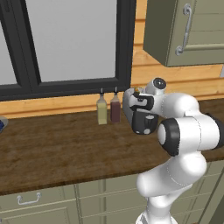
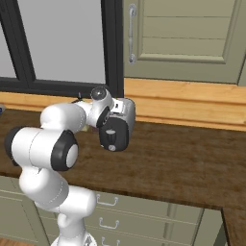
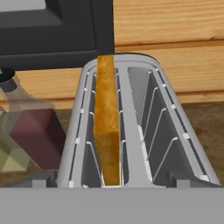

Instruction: Start the toaster. Once the lever pops up, take the bread to the plate on the dining counter.

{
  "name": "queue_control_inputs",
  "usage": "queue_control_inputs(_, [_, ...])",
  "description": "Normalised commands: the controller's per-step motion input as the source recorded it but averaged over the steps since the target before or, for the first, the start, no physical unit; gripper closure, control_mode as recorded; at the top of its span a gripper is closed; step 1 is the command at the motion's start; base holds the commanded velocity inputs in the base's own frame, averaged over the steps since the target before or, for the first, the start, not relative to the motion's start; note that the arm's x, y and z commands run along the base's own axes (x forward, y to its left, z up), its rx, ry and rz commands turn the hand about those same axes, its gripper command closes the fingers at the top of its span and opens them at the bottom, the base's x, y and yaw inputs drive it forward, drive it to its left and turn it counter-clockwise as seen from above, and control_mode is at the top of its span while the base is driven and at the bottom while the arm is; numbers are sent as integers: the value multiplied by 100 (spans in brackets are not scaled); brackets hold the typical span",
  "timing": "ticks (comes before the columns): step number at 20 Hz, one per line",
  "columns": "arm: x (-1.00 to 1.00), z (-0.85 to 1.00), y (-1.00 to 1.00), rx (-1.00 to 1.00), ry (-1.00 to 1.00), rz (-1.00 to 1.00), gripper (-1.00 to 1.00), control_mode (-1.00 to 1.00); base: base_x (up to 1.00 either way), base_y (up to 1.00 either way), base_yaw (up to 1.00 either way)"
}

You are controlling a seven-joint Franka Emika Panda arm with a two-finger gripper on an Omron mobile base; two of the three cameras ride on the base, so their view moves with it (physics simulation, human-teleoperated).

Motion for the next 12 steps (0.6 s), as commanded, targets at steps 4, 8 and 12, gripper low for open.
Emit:
queue_control_inputs(4, [11,0,13,0,3,0,-100,-100,0,0,0])
queue_control_inputs(8, [13,0,2,0,1,0,-100,-100,0,0,0])
queue_control_inputs(12, [16,0,0,0,0,0,-100,-100,0,0,0])
